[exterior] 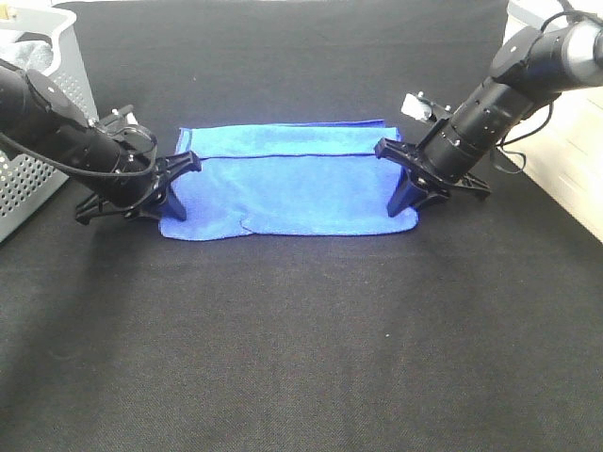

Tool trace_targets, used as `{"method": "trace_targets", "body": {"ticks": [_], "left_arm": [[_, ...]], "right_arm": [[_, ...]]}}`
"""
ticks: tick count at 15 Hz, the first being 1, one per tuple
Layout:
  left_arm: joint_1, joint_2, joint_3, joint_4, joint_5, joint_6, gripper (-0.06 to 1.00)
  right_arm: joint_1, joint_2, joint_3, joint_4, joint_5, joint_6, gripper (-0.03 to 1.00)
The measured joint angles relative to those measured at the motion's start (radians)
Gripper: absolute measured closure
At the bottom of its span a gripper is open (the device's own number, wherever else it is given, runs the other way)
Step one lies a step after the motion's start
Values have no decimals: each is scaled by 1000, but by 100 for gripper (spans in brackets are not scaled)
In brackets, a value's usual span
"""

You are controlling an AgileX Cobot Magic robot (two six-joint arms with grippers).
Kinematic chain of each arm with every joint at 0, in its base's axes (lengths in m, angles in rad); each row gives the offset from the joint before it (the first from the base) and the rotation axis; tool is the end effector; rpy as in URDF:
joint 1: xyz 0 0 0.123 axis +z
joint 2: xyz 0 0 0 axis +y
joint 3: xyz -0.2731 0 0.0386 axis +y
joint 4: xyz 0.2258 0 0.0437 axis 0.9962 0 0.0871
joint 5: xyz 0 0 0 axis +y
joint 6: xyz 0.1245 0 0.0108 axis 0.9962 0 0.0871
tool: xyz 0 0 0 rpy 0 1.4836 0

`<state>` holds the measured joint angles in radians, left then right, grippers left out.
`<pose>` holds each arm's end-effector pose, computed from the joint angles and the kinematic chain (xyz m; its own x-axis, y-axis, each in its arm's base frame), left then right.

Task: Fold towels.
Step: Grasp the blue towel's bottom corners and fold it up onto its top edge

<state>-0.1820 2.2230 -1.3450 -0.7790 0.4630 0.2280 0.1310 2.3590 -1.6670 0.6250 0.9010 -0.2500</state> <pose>0.4105 -0.1155 0.0634 -0.9273 -0.2884 -0.2386 -0.1569 0.8782 -0.4519 0.4299 0.1145 0.0683 -0.9958 0.0214 -0.0885 -0.0232 0.8801 0.4742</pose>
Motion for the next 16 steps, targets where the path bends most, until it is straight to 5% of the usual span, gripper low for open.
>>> {"method": "trace_targets", "body": {"ticks": [6, 13, 16], "left_arm": [[84, -55, 7, 88, 227, -2, 94], [80, -187, 237, 137, 253, -1, 94], [80, -223, 256, 137, 238, -1, 94]], "right_arm": [[-16, -32, 63, 11, 77, 20, 97], [-14, -239, 399, 28, -7, -12, 97], [-14, -244, 429, 46, -30, -67, 97]]}}
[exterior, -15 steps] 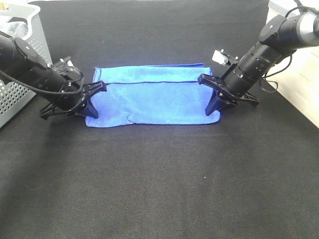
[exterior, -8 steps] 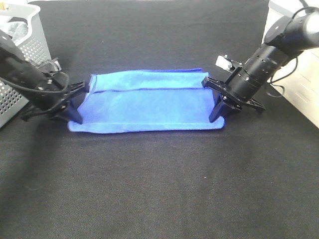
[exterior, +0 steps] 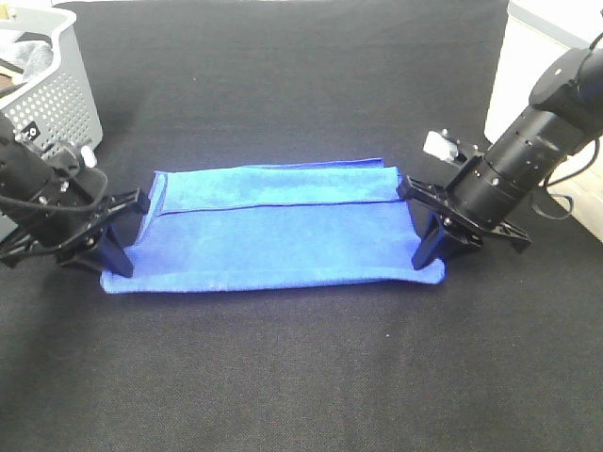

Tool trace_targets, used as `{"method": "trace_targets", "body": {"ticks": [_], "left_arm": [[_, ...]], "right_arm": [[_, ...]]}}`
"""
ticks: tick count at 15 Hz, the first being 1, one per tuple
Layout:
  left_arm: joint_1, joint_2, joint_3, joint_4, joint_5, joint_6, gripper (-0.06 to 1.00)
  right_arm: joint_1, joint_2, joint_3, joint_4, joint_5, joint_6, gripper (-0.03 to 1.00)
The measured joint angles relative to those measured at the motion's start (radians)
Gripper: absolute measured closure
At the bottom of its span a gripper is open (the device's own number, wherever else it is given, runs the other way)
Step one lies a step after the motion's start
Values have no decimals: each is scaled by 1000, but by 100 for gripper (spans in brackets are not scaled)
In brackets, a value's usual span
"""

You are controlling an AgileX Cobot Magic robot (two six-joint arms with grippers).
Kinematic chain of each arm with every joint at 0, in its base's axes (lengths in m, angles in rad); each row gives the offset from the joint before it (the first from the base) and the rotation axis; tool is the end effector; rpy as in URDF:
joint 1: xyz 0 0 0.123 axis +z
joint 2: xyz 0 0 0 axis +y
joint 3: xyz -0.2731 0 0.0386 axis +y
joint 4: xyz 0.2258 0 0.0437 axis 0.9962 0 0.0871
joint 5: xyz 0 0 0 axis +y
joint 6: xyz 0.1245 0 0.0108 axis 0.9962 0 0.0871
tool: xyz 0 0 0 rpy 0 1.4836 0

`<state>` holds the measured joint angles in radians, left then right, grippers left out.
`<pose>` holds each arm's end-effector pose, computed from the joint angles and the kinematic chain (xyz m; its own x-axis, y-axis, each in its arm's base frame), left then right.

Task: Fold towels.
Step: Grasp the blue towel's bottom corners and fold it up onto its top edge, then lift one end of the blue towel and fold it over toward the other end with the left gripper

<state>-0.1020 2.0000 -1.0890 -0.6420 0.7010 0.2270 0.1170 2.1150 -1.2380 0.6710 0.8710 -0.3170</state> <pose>0.3324 -0.0826 0.0897 -0.9855 -0.1661 -0.0356 -0.1373 0.9020 -0.4093 0.3464 0.1006 0.0812 -0.9989 0.0199 0.0424 0.0376 0.8794 0.4746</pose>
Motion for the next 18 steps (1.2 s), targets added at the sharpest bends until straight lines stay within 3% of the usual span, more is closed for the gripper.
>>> {"method": "trace_targets", "body": {"ticks": [3, 9, 14, 17, 18], "left_arm": [[0, -24, -43, -3, -62, 0, 94], [0, -11, -197, -4, -186, -7, 94], [0, 152, -377, -1, -198, -11, 94], [-1, 209, -414, 4, -202, -11, 92], [-1, 218, -415, 3, -202, -11, 89]], "right_arm": [[0, -14, -52, 20, -33, -40, 97], [0, 46, -313, -31, -60, -12, 97], [0, 214, -492, -46, -42, -11, 97], [0, 261, -520, -47, -72, -11, 97], [0, 264, -520, -49, -77, -11, 92]]}}
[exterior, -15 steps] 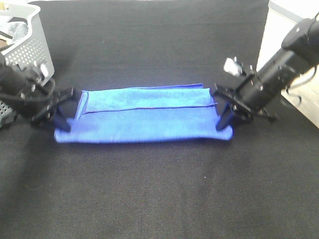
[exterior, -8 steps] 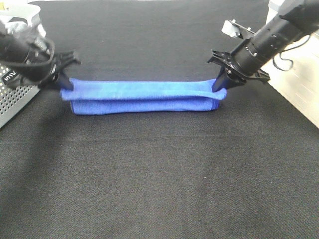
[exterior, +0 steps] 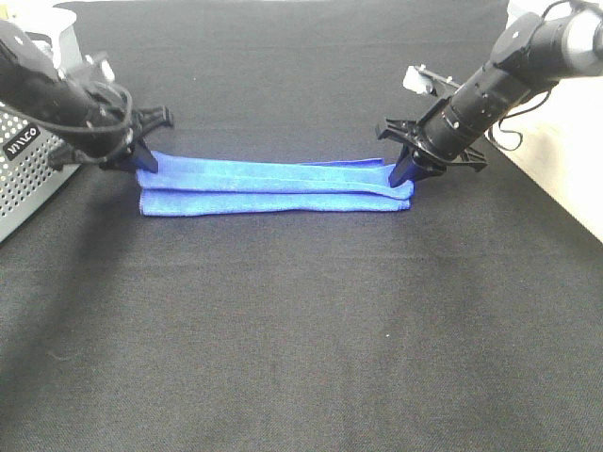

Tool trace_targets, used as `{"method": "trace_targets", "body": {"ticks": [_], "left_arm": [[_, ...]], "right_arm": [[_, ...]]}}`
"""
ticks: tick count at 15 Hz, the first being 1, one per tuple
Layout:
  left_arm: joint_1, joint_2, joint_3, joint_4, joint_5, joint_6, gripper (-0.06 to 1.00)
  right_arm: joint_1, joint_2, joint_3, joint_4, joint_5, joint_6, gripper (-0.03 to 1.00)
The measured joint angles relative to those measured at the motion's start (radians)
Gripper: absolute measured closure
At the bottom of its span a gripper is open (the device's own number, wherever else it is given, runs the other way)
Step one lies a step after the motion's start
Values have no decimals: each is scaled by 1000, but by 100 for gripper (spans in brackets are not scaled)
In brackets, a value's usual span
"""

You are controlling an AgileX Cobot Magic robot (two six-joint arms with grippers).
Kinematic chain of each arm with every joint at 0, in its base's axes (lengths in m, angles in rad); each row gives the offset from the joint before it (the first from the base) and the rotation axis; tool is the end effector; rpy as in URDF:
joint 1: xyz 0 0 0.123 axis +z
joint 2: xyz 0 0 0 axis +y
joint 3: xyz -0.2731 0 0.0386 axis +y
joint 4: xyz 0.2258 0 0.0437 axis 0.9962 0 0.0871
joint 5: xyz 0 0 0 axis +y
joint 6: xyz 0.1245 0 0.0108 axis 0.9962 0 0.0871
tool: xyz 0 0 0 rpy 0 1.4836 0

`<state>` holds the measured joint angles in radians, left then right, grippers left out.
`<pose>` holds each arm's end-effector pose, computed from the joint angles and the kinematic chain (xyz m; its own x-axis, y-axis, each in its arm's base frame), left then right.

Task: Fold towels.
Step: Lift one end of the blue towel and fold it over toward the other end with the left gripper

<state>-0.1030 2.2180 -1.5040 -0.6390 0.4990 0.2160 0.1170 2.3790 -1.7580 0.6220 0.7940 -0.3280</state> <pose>0.4493 -0.0823 0.0995 -0.8877 -0.2495 -0.3869 -0.0770 0.9090 -0.4096 0.4624 0.1067 0.0810 -0.9592 0.0130 -0.2824 -0.1156 0.8936 0.4338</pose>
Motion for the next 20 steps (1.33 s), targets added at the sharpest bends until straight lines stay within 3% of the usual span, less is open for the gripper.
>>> {"method": "trace_targets", "body": {"ticks": [1, 4, 5, 6, 9, 15, 17, 20], "left_arm": [[0, 7, 0, 0, 1, 0, 79], [0, 3, -3, 2, 1, 0, 31], [1, -5, -3, 11, 0, 0, 22], [1, -19, -3, 45, 0, -12, 19], [1, -19, -3, 86, 1, -66, 17], [-6, 40, -3, 71, 5, -80, 17], [-12, 58, -9, 37, 3, -80, 24], [-22, 77, -17, -12, -1, -64, 50]], "right_arm": [[0, 0, 0, 0, -4, 0, 80], [-1, -5, 0, -4, 15, 1, 25], [-1, -18, -1, -13, 30, 4, 13], [-1, -34, -2, -27, 52, 8, 8], [-1, -74, -7, -67, 120, 24, 4], [-1, -74, -7, -92, 131, 25, 4], [-1, -74, -7, -93, 130, 25, 4], [-1, -74, -7, -94, 129, 25, 4]]}}
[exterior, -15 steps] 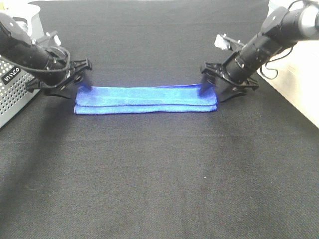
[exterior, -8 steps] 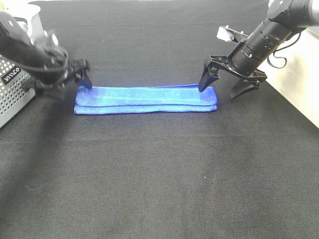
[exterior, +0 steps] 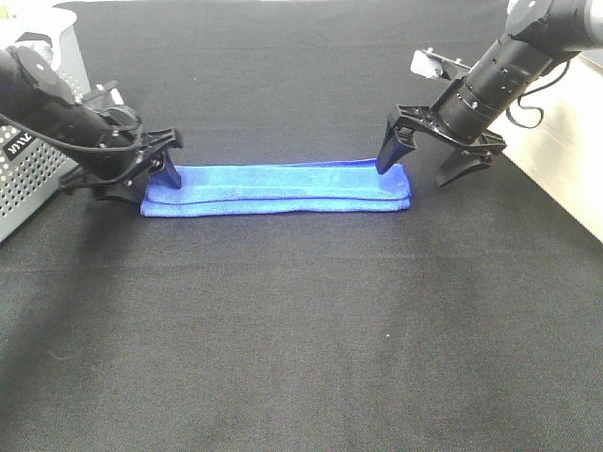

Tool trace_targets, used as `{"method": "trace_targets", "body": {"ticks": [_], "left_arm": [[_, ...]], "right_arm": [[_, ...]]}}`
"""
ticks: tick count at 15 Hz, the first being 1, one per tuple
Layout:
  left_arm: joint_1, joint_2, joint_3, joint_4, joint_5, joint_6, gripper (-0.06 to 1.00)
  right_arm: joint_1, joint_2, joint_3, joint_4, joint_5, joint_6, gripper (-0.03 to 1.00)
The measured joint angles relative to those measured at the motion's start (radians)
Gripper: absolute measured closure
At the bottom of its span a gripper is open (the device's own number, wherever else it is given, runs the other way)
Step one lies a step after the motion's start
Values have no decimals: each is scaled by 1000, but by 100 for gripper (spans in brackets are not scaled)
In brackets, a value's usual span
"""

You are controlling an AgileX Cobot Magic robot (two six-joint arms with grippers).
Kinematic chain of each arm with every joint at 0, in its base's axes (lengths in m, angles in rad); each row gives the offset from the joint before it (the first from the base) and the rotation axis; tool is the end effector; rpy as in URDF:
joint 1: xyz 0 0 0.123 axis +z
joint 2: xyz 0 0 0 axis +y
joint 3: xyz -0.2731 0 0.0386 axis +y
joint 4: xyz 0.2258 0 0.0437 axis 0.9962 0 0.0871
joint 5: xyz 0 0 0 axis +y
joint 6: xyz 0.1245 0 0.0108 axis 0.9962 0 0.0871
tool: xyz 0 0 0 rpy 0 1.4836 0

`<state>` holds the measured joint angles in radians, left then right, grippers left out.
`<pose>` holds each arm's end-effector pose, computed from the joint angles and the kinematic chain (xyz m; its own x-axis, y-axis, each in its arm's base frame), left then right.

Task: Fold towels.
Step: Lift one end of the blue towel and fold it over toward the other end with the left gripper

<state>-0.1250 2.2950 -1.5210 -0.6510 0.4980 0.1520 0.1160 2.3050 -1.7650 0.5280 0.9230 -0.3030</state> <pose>0.4485 -0.0929 0.0690 -0.9052 -0.2952 -0.3057 -0.1467 0.8922 -0.4272 0.4490 0.1029 0.1109 -0.9651 -0.0798 -0.2496 -0.1771 0.9007 0.3966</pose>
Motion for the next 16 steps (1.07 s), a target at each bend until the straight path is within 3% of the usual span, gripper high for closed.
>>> {"method": "trace_targets", "body": {"ticks": [2, 3, 6, 11, 13, 16], "left_arm": [[-4, 5, 0, -2, 2, 0, 79], [-4, 5, 0, 6, 2, 0, 88], [-4, 5, -66, 101, 95, -20, 89], [-13, -32, -280, 453, 381, -277, 89], [-27, -83, -331, 509, 445, -328, 89], [-117, -107, -404, 508, 515, -372, 89]], "right_arm": [[0, 0, 0, 0, -3, 0, 4], [0, 0, 0, 0, -3, 0, 4], [0, 0, 0, 0, -5, 0, 4], [0, 0, 0, 0, 17, 4, 4], [0, 0, 0, 0, 26, 19, 4], [0, 0, 0, 1, 46, 21, 4]]}}
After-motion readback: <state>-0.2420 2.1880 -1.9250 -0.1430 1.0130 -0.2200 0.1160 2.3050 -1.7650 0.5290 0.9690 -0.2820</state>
